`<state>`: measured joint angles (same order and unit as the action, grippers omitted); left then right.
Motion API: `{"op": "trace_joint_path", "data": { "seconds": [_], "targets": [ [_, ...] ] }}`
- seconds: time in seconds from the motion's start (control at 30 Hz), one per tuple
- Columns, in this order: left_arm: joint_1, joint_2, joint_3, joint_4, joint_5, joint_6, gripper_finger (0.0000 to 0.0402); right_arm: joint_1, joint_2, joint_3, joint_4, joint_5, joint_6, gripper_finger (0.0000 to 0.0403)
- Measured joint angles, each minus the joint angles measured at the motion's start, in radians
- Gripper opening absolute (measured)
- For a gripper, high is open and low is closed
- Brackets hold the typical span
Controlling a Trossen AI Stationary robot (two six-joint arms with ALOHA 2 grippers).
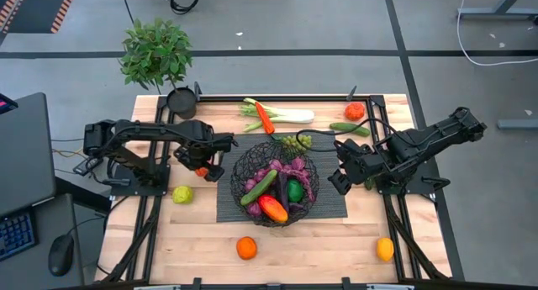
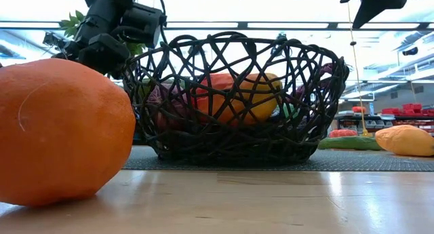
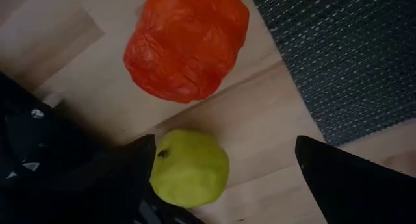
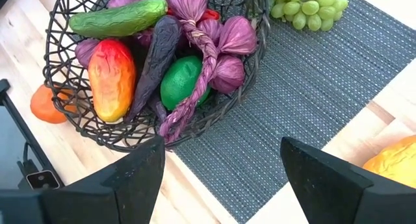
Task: Build produce basket
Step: Put the left orange pumpkin into the black wire basket
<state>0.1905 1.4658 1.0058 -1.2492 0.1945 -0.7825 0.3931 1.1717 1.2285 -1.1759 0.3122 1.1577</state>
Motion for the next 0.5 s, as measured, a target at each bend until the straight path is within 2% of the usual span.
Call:
{"op": "trace_joint_path", "data": {
  "seconds": [0.17,0.5],
  "targets": [
    [0.001,0.0,0.0,0.026,-0.076,0.031,0.0378,0.0,0.0,0.0,0.0,0.008,-0.009,0.0308],
    [0.046,0.001,0.0,0.061,-0.147,0.113,0.0378,-0.005,0.0,0.0,-0.001,0.012,-0.017,0.0308]
  ]
}}
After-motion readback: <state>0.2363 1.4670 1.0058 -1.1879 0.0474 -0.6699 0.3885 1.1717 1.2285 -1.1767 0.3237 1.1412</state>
